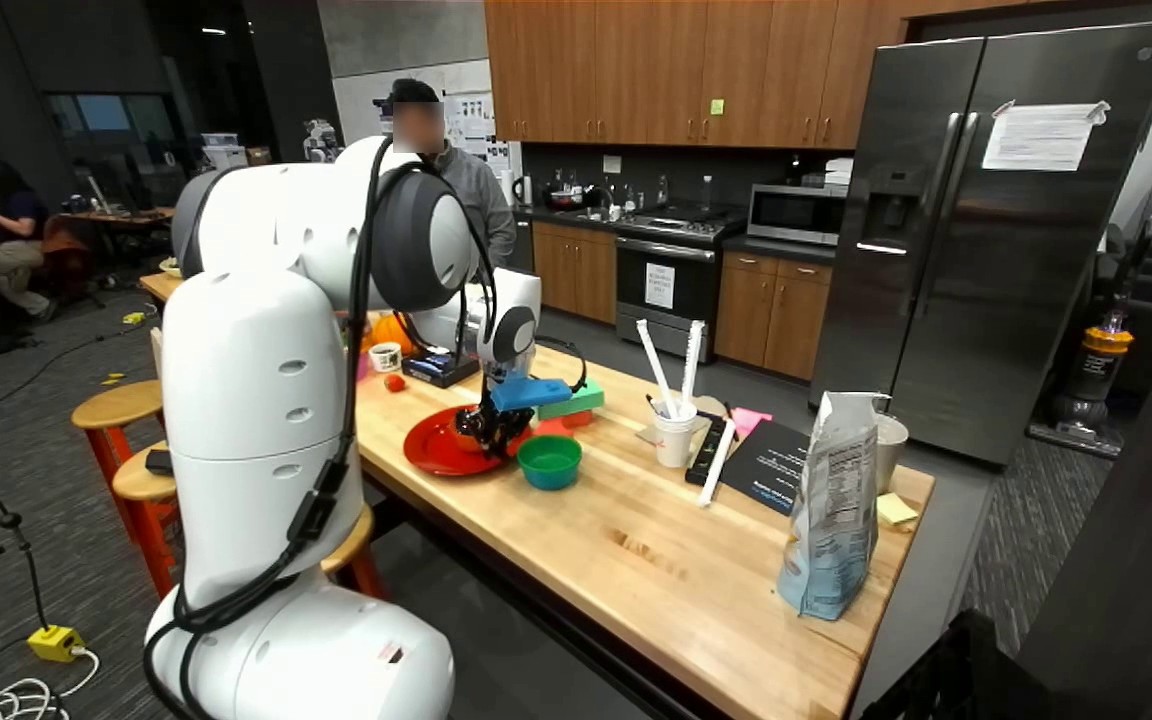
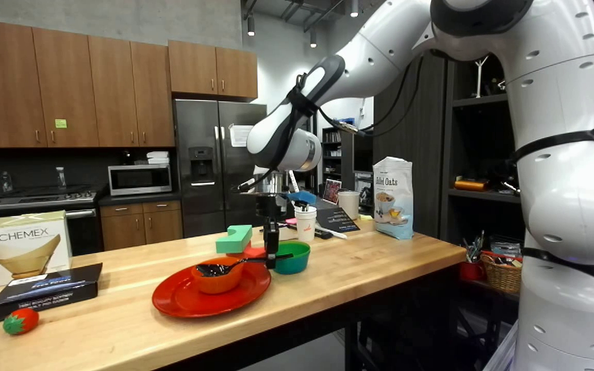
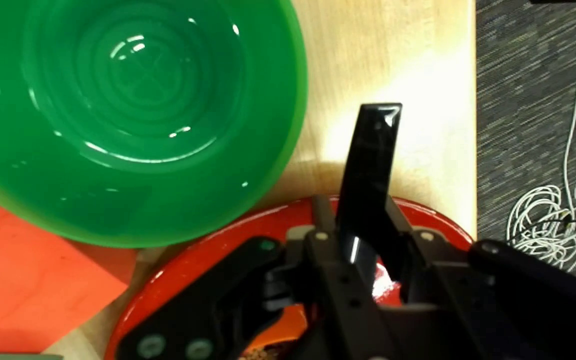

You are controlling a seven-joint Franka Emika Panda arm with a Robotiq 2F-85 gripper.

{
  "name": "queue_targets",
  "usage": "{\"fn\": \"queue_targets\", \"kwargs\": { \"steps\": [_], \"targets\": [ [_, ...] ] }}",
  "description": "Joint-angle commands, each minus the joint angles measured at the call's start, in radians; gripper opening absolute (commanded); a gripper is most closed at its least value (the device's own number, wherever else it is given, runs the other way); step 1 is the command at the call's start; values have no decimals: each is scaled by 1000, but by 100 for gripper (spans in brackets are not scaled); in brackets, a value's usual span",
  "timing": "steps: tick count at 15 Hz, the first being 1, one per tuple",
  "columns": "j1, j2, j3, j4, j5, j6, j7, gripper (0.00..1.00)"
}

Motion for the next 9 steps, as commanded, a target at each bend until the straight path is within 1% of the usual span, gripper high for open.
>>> {"fn": "queue_targets", "kwargs": {
  "steps": [1,4,9],
  "targets": [
    [-6,-41,5,-1,-29,-24,5,6],
    [2,-54,2,3,-91,-32,14,6],
    [29,-75,10,12,-272,-50,-9,6]
  ]
}}
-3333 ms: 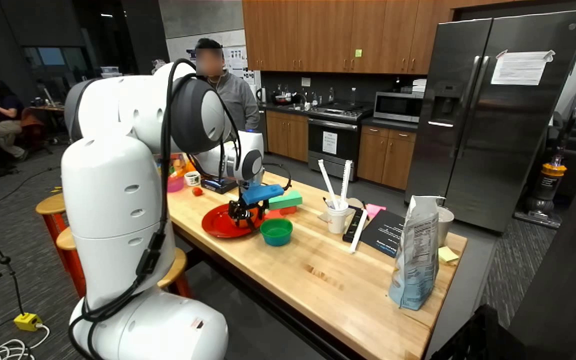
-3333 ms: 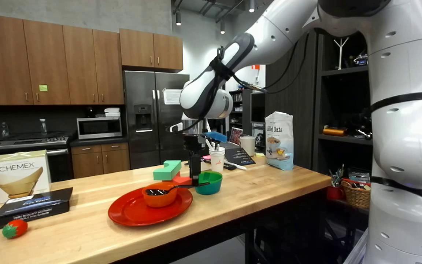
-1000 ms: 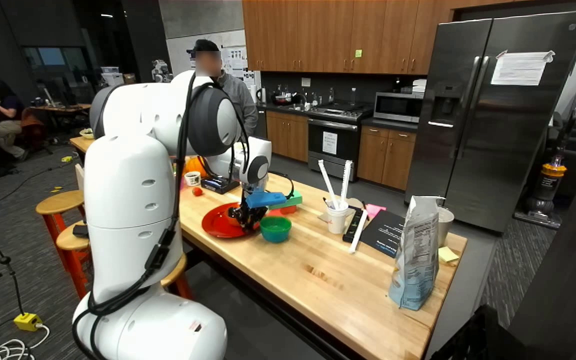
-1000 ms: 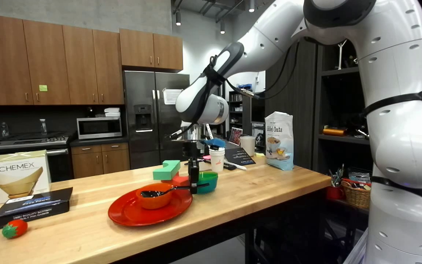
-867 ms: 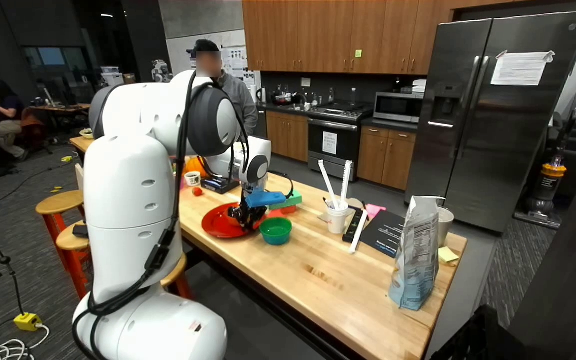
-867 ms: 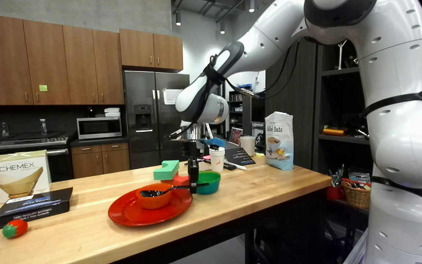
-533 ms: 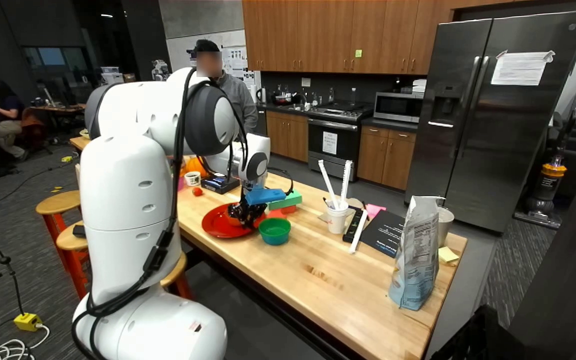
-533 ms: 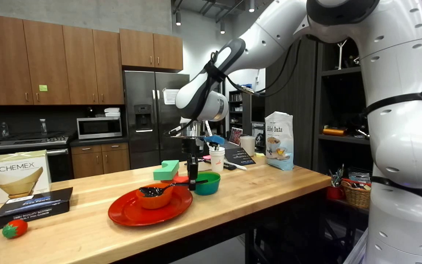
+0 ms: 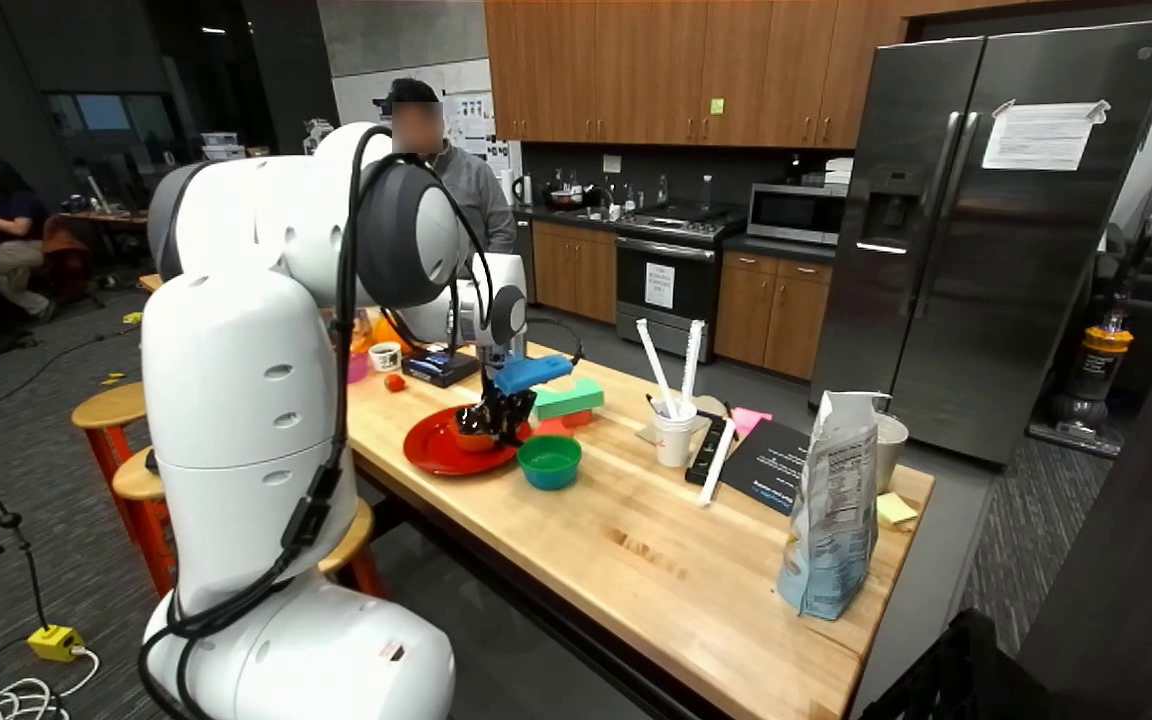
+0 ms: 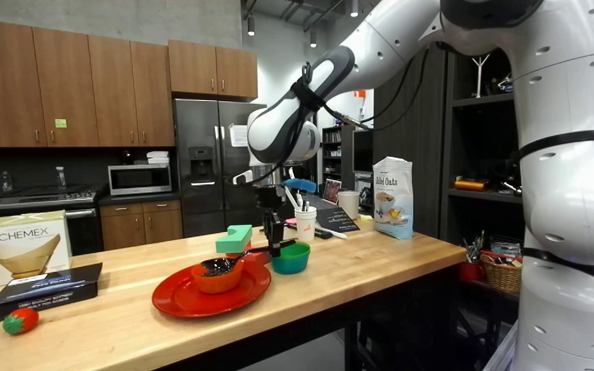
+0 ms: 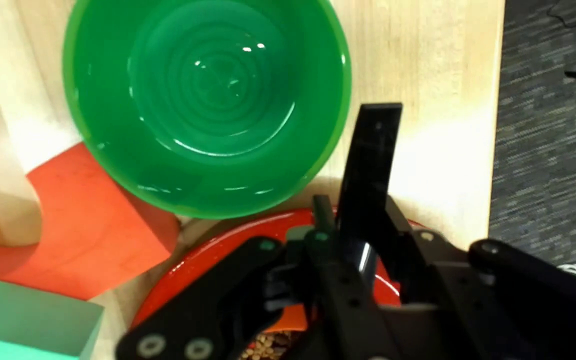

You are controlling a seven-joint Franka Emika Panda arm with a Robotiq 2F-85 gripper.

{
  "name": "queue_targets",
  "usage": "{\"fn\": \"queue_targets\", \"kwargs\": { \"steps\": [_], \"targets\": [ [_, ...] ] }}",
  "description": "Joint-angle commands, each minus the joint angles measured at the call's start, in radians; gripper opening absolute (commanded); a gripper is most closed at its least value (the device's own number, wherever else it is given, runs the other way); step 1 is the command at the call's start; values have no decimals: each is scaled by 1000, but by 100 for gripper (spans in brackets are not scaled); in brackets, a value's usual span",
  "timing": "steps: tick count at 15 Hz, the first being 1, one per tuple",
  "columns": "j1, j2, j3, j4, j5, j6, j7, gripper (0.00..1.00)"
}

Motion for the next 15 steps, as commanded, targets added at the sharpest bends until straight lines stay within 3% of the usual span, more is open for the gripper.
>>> {"fn": "queue_targets", "kwargs": {
  "steps": [1,7,15],
  "targets": [
    [21,-39,12,0,-114,-20,-15,6],
    [46,-59,35,-6,-191,33,-46,6],
    [51,-86,26,-11,-340,64,13,6]
  ]
}}
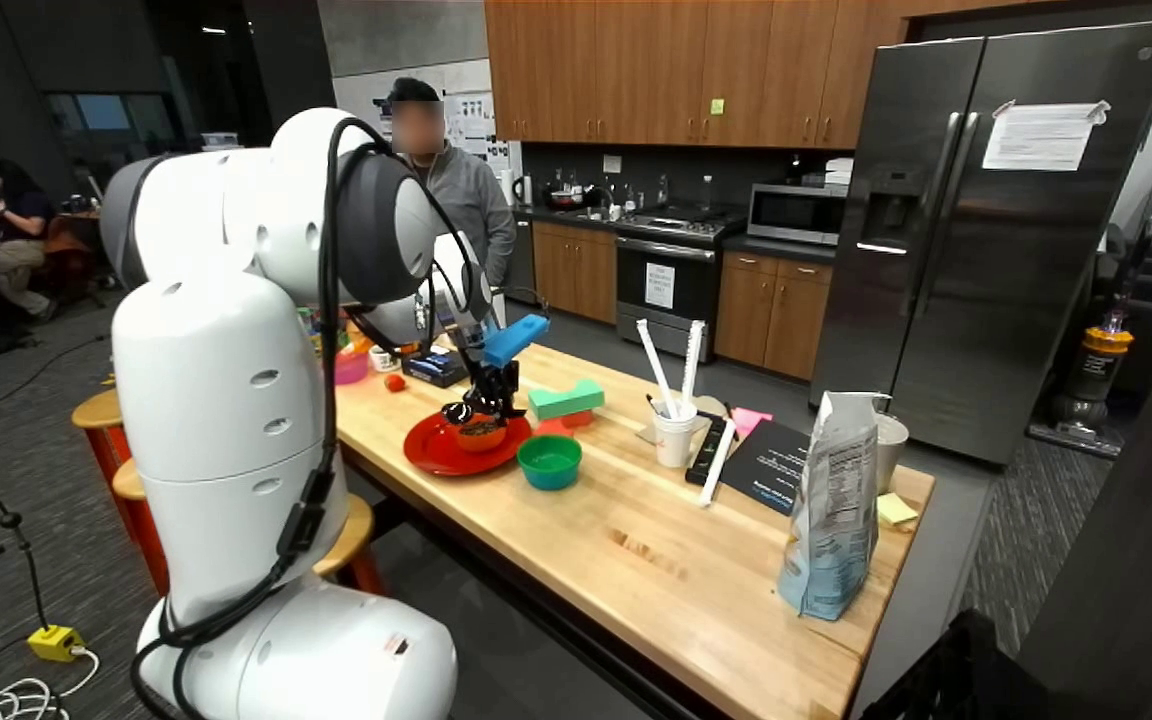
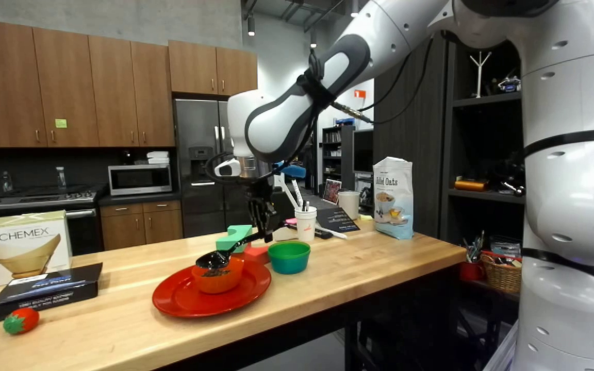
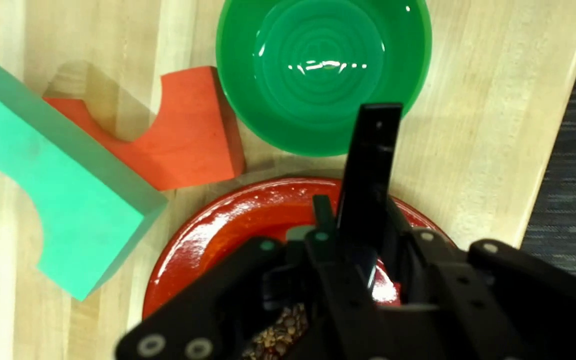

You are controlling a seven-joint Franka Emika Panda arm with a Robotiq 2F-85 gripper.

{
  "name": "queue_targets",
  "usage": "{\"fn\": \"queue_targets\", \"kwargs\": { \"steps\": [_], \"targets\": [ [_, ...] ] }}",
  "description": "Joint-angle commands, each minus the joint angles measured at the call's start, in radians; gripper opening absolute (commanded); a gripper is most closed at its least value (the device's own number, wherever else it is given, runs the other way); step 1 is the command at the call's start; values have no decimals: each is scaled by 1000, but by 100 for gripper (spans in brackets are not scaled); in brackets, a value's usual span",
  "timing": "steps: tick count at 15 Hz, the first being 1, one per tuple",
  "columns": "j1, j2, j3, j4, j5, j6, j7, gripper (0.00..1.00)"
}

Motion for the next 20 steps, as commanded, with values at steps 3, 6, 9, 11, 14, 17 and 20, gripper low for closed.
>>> {"fn": "queue_targets", "kwargs": {
  "steps": [3,6,9,11,14,17,20],
  "targets": [
    [-7,-33,-14,-10,-52,54,43,6],
    [-14,-25,-23,-2,-71,73,69,6],
    [-22,-17,-36,5,-101,78,105,6],
    [-27,-10,-43,11,-117,74,120,6],
    [-22,0,-40,24,-150,49,127,6],
    [-19,2,-41,26,-213,52,166,6],
    [-21,3,-43,31,-243,52,184,6]
  ]
}}
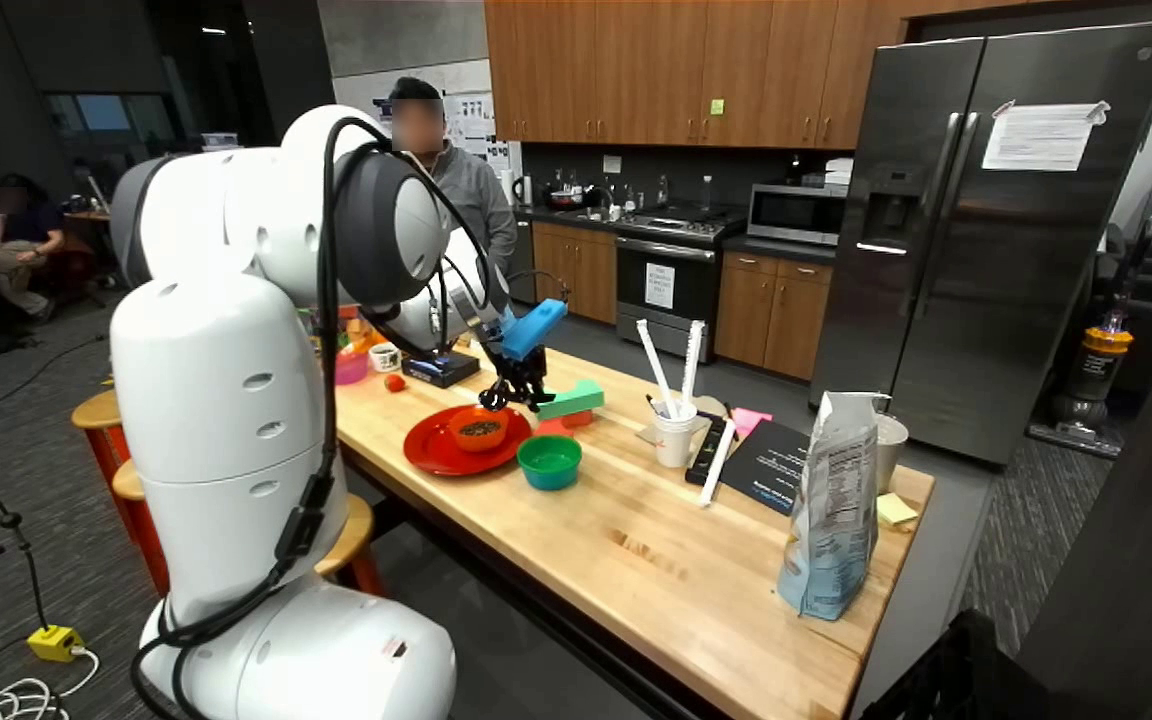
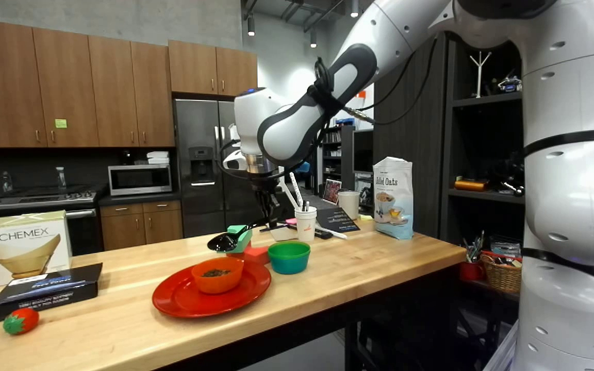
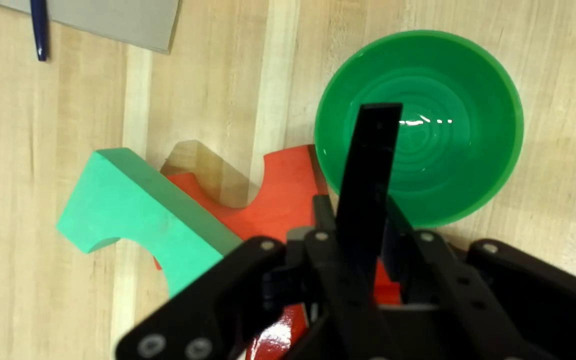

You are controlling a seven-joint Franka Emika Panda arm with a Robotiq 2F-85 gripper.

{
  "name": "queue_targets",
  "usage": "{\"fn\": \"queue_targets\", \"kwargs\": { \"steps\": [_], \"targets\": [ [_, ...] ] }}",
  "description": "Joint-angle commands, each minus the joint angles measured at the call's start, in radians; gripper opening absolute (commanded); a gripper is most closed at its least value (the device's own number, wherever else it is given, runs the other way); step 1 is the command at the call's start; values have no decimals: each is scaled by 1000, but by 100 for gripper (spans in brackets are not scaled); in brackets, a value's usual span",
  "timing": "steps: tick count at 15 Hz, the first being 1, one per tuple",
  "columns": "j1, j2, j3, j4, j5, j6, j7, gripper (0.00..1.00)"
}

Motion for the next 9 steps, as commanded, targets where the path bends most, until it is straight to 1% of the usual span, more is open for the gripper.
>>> {"fn": "queue_targets", "kwargs": {
  "steps": [1,3,9],
  "targets": [
    [1,9,-5,24,-46,-15,31,6],
    [2,13,-3,27,-49,-12,36,6],
    [4,40,10,43,13,-23,-1,6]
  ]
}}
